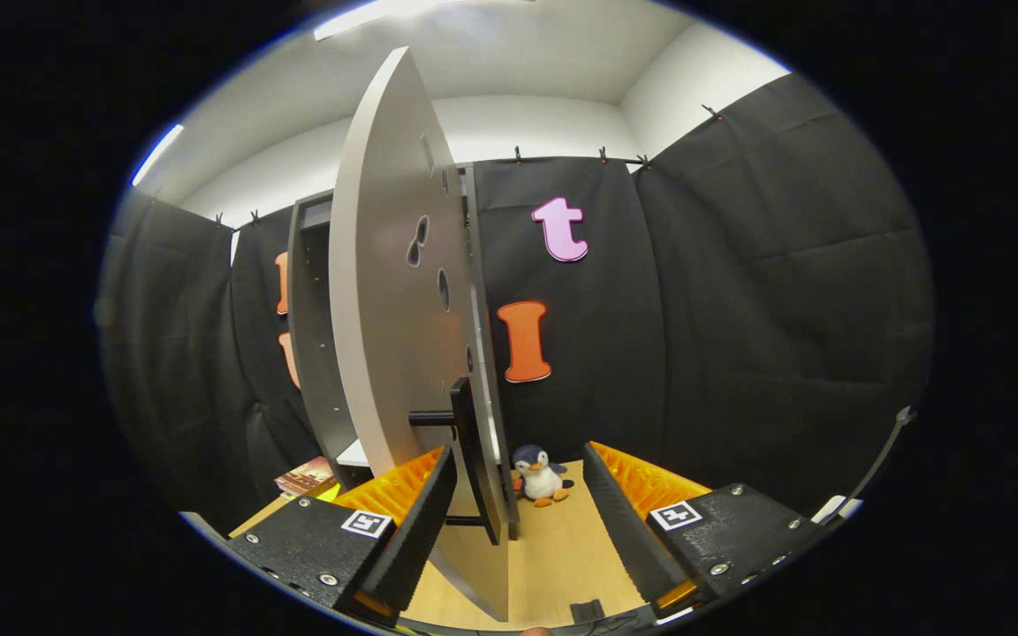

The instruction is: Open the shoe cabinet door, grab the shoes and put them into the shoe cabinet, then close the shoe cabinet door.

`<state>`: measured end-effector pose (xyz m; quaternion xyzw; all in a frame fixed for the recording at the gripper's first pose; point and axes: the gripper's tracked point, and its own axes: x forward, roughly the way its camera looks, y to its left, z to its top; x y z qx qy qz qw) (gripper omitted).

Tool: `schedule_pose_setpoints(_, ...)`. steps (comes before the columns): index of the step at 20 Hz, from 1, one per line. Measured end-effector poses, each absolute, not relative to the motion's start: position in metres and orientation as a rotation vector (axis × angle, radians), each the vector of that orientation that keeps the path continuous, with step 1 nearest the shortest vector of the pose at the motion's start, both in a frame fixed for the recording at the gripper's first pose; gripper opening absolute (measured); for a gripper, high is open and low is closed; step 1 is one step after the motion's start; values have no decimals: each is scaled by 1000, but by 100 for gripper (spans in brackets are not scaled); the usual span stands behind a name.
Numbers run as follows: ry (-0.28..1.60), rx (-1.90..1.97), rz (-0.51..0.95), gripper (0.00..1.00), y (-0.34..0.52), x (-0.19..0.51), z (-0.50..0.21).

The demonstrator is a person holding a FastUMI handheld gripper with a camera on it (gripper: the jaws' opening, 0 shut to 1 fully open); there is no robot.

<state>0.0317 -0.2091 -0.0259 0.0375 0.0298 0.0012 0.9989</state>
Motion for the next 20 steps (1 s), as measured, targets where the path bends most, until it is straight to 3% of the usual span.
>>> schedule_pose_setpoints(20,92,62,283,93,-22,90,-40)
